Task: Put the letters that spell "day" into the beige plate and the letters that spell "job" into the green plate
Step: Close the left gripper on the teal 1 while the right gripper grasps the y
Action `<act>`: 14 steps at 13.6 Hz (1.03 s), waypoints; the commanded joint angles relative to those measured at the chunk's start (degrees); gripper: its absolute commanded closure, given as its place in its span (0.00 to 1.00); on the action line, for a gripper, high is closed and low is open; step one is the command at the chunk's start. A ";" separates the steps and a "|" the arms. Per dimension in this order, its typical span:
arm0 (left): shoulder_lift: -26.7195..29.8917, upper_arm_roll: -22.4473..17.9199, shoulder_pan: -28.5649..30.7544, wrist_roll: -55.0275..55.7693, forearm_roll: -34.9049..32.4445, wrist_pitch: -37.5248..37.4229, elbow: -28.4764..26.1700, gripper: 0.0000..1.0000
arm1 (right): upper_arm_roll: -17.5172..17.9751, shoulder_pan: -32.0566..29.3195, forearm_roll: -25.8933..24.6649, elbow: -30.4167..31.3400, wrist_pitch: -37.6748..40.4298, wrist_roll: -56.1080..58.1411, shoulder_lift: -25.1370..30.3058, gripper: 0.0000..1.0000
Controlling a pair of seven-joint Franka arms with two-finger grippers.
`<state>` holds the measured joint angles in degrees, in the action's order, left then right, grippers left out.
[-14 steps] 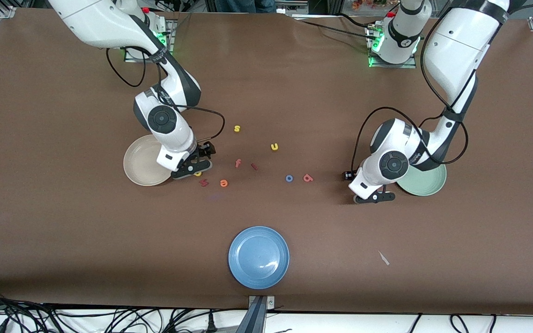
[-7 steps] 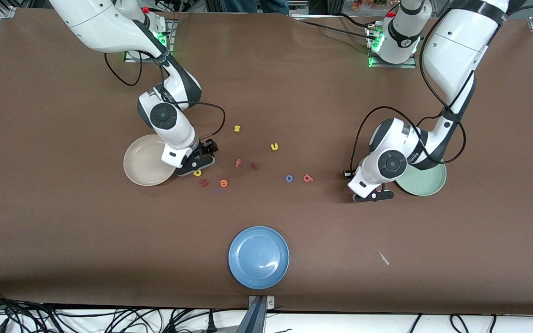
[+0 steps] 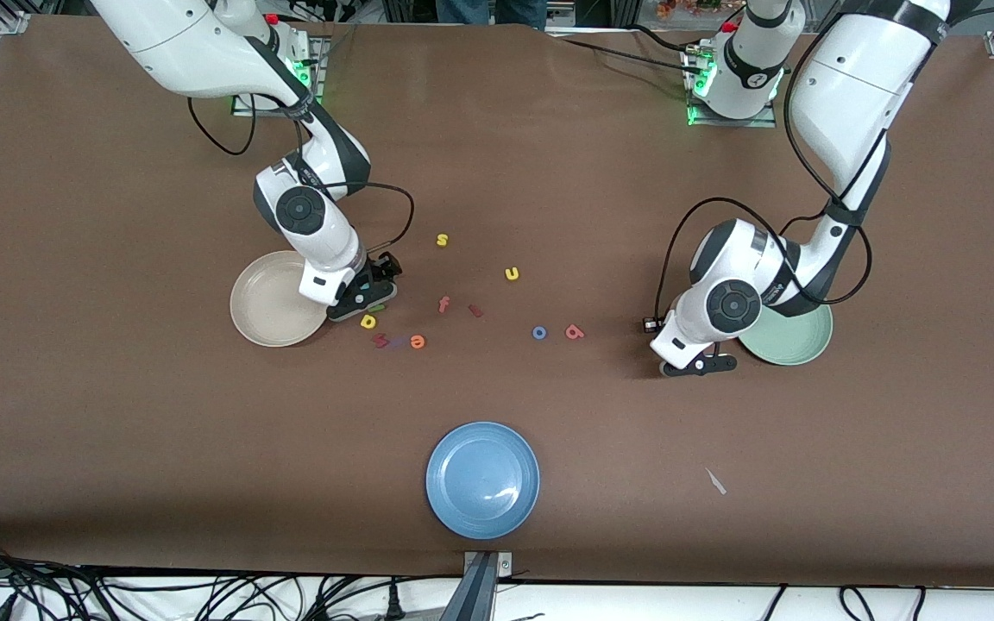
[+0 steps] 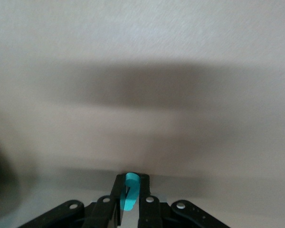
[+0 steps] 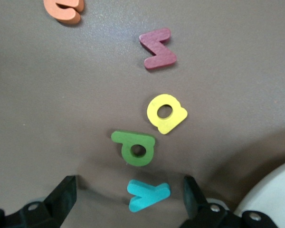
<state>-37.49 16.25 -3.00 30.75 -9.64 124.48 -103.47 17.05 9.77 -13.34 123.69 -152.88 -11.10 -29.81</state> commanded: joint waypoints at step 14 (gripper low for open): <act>4.81 -0.87 20.84 -33.03 -3.08 -12.51 -0.24 1.00 | -0.88 -2.64 -0.81 3.23 -2.26 4.15 3.69 0.81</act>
<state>-30.18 15.17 18.23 -2.22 -9.43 110.76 -104.00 16.25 8.86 -13.57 125.52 -154.81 -8.66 -27.61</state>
